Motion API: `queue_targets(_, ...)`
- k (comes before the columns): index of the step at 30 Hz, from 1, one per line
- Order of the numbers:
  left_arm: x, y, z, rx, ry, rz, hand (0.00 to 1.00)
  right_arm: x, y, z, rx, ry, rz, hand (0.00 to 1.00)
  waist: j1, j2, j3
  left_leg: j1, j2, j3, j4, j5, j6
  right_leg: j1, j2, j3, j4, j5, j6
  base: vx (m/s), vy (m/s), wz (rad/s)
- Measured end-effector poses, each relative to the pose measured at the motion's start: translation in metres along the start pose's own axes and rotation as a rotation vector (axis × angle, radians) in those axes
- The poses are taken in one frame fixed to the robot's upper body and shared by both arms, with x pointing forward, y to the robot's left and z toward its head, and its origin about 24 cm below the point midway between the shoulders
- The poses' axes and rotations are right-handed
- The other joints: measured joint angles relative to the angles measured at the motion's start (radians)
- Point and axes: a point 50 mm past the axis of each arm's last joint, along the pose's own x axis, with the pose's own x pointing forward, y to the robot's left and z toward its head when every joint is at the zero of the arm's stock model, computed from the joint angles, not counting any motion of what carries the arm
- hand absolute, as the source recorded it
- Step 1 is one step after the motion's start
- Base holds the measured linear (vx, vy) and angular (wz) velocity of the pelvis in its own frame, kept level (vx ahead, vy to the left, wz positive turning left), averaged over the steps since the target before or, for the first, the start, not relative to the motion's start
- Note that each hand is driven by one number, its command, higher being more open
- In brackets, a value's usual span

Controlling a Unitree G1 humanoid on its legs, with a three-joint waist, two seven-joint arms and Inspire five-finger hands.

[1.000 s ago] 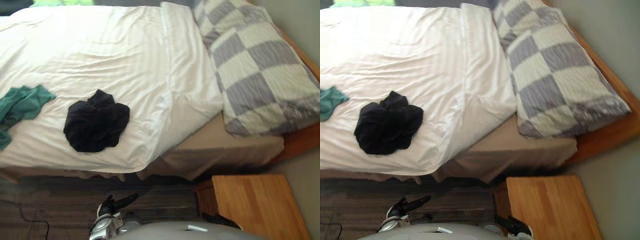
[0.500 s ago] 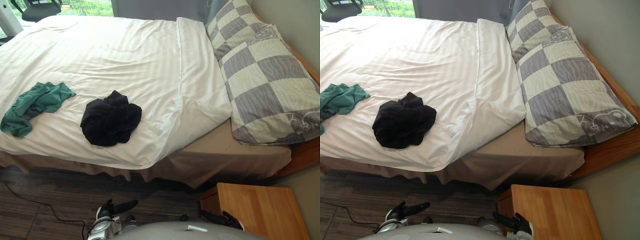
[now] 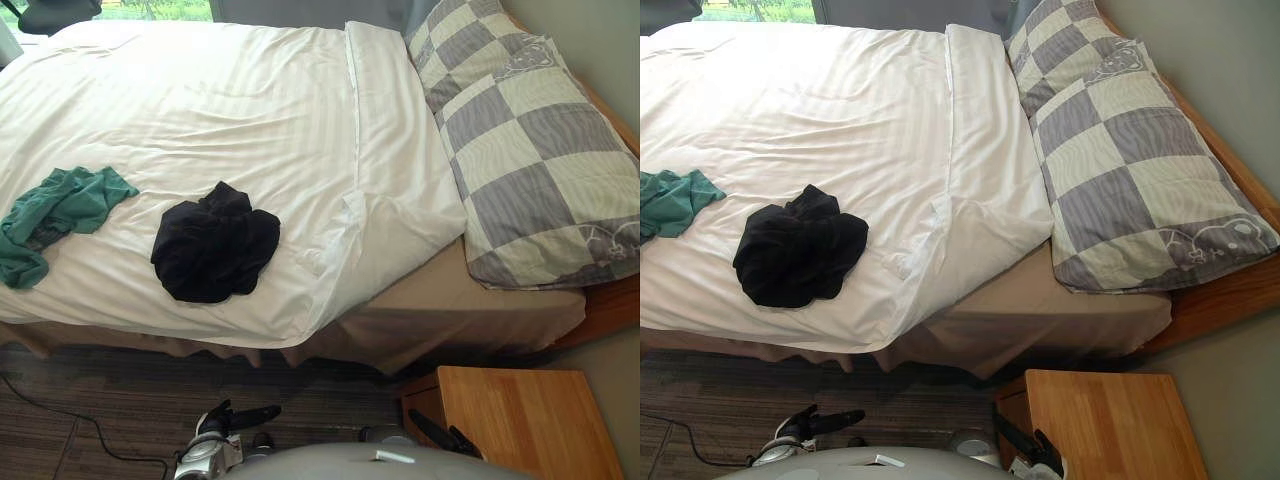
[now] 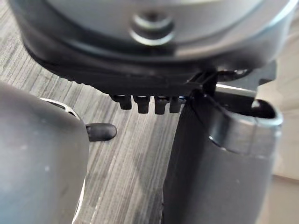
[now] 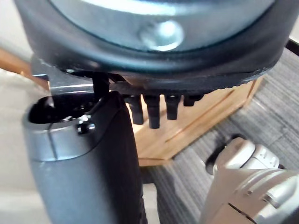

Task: Tidy up the quilt and then pick up the clothes from the bed and put them into the laundry hamper

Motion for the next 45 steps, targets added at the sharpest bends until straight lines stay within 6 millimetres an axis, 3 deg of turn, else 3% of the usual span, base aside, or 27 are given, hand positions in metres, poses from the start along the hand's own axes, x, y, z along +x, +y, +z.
queue_targets(4,-0.001,-0.002,-0.001,-0.011,0.001,-0.002,1.0,-0.004,-0.003,0.025,0.086,-0.066,0.013,1.0,-0.005,0.012,0.003,0.0,0.005,0.017,-0.001,-0.004,-0.007,0.011,0.002,0.002,-0.019,0.005,0.007,0.02,-0.011,0.01)
queue_targets(6,-0.001,-0.001,-0.004,-0.01,0.007,-0.002,1.0,-0.007,-0.003,0.048,0.138,-0.157,0.021,1.0,-0.012,0.015,0.003,-0.001,0.004,0.021,-0.002,-0.008,-0.012,0.01,0.0,0.005,-0.022,0.009,0.013,0.0,0.0,-0.02)
queue_targets(7,-0.002,0.0,-0.006,-0.014,0.01,0.002,1.0,-0.013,-0.006,0.078,0.178,-0.281,0.017,1.0,-0.02,0.015,0.002,-0.004,0.003,0.021,-0.002,-0.01,-0.014,0.011,-0.003,0.005,-0.032,0.014,0.02,0.0,0.0,0.0)
queue_targets(8,-0.002,0.001,-0.007,-0.014,0.008,0.003,1.0,-0.017,-0.008,0.097,0.188,-0.356,0.016,1.0,-0.025,0.015,0.002,-0.006,0.002,0.022,-0.002,-0.01,-0.015,0.01,-0.004,0.006,-0.036,0.018,0.021,0.0,0.0,0.0)
queue_targets(10,-0.003,0.004,-0.008,-0.012,-0.001,0.01,1.0,-0.038,-0.023,0.169,0.2,-0.657,-0.008,1.0,-0.029,0.014,-0.001,-0.017,-0.002,0.022,-0.002,-0.01,-0.013,0.01,-0.008,0.006,-0.057,0.033,0.027,-0.04,0.024,0.0)
queue_targets(11,-0.003,0.005,-0.007,-0.012,-0.003,0.01,1.0,-0.044,-0.027,0.186,0.204,-0.723,-0.018,1.0,-0.029,0.012,-0.001,-0.019,-0.002,0.022,-0.002,-0.009,-0.013,0.01,-0.008,0.005,-0.061,0.036,0.027,-0.03,0.016,0.03)
queue_targets(13,-0.003,0.009,-0.006,-0.009,-0.013,0.019,1.0,-0.068,-0.034,0.237,0.227,-0.929,-0.038,1.0,-0.03,0.007,-0.001,-0.023,-0.001,0.015,-0.002,-0.006,-0.011,0.012,-0.007,0.0,-0.071,0.042,0.027,-0.01,-0.007,0.05)
queue_targets(16,-0.003,0.01,-0.005,0.011,-0.017,0.012,1.0,-0.088,-0.031,0.271,0.206,-1.061,-0.03,1.0,-0.033,0.007,-0.002,-0.032,0.001,-0.002,-0.002,-0.002,-0.012,0.016,-0.005,-0.013,-0.083,0.046,0.024,0.01,-0.021,0.11)
queue_targets(25,-0.003,0.011,-0.002,0.078,-0.031,-0.012,1.0,-0.11,0.01,0.297,0.005,-1.178,0.05,1.0,-0.043,0.007,-0.002,-0.056,0.003,-0.046,-0.001,0.012,-0.011,0.012,-0.004,-0.035,-0.087,0.061,0.028,0.0,-0.01,0.12)
queue_targets(31,-0.003,0.015,-0.004,0.098,-0.032,-0.007,1.0,-0.159,0.068,0.318,-0.29,-1.401,0.225,1.0,-0.058,0.01,0.003,-0.087,0.002,-0.051,-0.001,0.036,-0.004,-0.018,-0.004,-0.026,-0.089,0.083,0.034,-0.09,0.003,0.0)
queue_targets(34,-0.003,0.013,0.0,0.106,-0.055,-0.013,1.0,-0.188,0.105,0.324,-0.379,-1.505,0.347,1.0,-0.044,0.018,0.019,-0.107,0.001,-0.067,-0.002,0.054,0.0,-0.025,-0.004,-0.034,-0.097,0.091,0.034,-0.13,-0.013,0.15)
queue_targets(40,-0.004,0.019,0.003,0.123,-0.071,0.0,1.0,-0.212,0.137,0.324,-0.488,-1.594,0.423,1.0,-0.001,0.024,0.057,-0.157,-0.002,-0.086,-0.001,0.075,0.005,-0.044,-0.006,-0.055,-0.127,0.115,0.034,-0.06,0.011,0.15)
queue_targets(45,-0.005,0.02,0.001,0.123,-0.075,0.008,1.0,-0.216,0.156,0.328,-0.54,-1.593,0.457,1.0,0.021,0.025,0.083,-0.171,-0.007,-0.097,-0.001,0.082,0.007,-0.046,-0.009,-0.064,-0.14,0.125,0.032,0.02,0.006,0.06)
